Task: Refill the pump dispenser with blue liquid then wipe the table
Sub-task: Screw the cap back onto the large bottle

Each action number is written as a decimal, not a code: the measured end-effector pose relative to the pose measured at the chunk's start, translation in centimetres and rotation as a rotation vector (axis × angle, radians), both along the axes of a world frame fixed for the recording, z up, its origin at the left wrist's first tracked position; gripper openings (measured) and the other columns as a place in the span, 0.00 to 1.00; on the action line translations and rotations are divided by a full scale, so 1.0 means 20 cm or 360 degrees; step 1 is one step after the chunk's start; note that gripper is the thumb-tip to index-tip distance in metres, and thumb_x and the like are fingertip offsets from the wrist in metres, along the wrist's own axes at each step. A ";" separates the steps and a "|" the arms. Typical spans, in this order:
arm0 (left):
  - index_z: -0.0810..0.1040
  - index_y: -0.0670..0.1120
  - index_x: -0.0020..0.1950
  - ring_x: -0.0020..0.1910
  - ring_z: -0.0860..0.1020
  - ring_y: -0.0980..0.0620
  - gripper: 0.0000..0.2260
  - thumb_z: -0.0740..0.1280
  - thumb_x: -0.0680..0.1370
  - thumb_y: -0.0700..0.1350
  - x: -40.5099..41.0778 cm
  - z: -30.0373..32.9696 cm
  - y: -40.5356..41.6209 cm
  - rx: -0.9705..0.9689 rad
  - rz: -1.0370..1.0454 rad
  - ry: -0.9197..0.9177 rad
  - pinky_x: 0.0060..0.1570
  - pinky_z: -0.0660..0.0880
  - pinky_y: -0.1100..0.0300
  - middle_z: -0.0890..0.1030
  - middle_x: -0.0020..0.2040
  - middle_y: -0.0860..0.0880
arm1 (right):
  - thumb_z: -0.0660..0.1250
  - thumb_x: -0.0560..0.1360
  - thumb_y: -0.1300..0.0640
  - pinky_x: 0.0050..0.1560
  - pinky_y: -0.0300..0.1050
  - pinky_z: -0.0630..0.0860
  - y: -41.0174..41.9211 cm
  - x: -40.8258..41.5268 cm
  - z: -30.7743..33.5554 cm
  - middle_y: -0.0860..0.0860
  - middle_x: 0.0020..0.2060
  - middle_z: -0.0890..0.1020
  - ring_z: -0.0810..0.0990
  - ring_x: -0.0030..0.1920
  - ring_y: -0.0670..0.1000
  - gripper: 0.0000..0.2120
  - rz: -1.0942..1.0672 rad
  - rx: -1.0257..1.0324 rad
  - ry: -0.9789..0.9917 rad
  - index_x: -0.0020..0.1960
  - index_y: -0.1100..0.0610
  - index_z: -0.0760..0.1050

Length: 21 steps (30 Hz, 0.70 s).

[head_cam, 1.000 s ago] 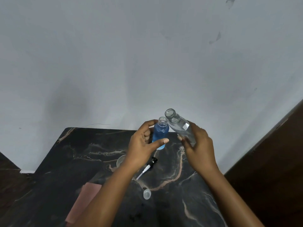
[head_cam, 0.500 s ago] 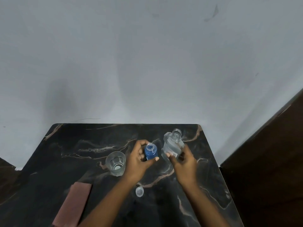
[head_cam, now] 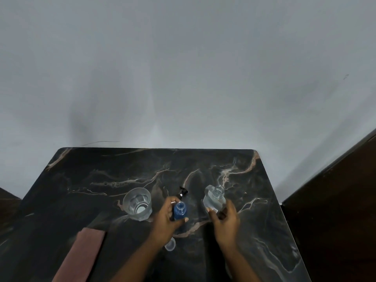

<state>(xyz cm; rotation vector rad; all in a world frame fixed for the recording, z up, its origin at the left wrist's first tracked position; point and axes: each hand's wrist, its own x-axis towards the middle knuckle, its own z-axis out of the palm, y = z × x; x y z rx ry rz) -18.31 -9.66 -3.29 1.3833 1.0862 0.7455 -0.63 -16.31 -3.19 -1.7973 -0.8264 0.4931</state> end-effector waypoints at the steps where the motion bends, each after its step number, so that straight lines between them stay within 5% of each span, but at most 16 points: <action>1: 0.72 0.46 0.53 0.48 0.81 0.57 0.22 0.76 0.67 0.29 0.00 -0.02 0.00 0.0003 -0.0006 0.0014 0.49 0.77 0.63 0.82 0.47 0.50 | 0.76 0.68 0.66 0.48 0.56 0.81 0.01 0.00 0.00 0.49 0.48 0.80 0.82 0.48 0.50 0.20 0.0009 -0.0001 -0.0020 0.57 0.56 0.76; 10: 0.71 0.53 0.52 0.50 0.80 0.59 0.24 0.76 0.67 0.32 0.00 -0.09 0.02 0.0048 -0.0063 0.0083 0.51 0.76 0.64 0.80 0.48 0.54 | 0.76 0.68 0.62 0.48 0.56 0.80 0.01 -0.02 -0.02 0.49 0.47 0.79 0.80 0.46 0.50 0.17 0.0002 -0.0070 -0.0137 0.55 0.56 0.75; 16: 0.70 0.57 0.53 0.52 0.80 0.56 0.24 0.76 0.67 0.37 -0.01 -0.07 0.01 0.0028 -0.0096 0.0109 0.50 0.77 0.62 0.80 0.50 0.56 | 0.79 0.63 0.68 0.57 0.46 0.77 -0.04 -0.05 -0.01 0.48 0.57 0.76 0.78 0.56 0.48 0.33 -0.0050 0.0008 0.0031 0.63 0.52 0.70; 21: 0.66 0.59 0.65 0.64 0.75 0.62 0.37 0.77 0.64 0.32 -0.02 -0.02 -0.02 0.0000 -0.0078 -0.0041 0.59 0.74 0.66 0.75 0.63 0.58 | 0.78 0.61 0.71 0.60 0.46 0.69 -0.16 -0.15 0.02 0.56 0.58 0.72 0.74 0.59 0.58 0.33 -0.0306 0.0001 -0.0086 0.63 0.60 0.70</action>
